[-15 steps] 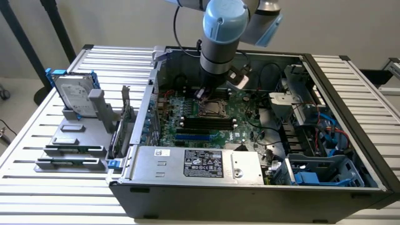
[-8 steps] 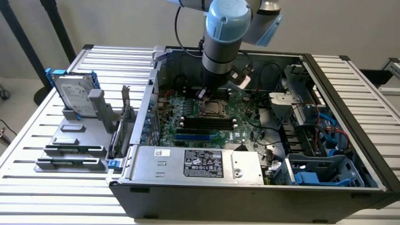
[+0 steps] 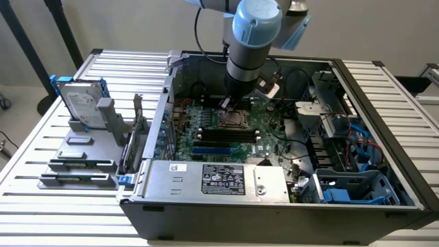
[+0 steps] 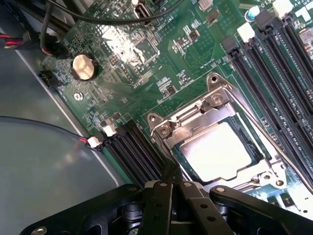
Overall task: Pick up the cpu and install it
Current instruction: 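Install the first cpu locking lever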
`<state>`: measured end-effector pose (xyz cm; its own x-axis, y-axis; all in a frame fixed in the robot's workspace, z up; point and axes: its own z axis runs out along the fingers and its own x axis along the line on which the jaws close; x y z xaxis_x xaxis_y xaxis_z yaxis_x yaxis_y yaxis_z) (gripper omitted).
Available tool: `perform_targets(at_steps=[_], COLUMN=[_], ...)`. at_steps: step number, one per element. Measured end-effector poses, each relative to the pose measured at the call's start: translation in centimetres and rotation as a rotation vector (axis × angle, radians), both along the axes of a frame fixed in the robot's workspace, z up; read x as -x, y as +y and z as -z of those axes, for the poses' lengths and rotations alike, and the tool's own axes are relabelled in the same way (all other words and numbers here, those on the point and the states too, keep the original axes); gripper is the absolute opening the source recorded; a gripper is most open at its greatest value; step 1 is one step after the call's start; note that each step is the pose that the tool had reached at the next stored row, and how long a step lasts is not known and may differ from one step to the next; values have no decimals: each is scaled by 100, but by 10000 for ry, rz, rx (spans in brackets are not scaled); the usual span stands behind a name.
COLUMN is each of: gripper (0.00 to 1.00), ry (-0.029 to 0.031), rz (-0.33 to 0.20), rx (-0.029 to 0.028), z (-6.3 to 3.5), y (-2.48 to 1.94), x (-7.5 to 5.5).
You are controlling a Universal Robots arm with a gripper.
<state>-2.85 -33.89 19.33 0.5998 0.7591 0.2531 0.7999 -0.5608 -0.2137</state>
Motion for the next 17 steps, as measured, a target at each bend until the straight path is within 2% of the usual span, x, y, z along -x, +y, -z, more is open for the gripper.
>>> perform_targets(at_steps=[12,17], gripper=[11,11], ry=[92,137], rz=[-1,-1], rx=[-4,-61], z=[13,9], y=[0,-2], x=[-153,-170])
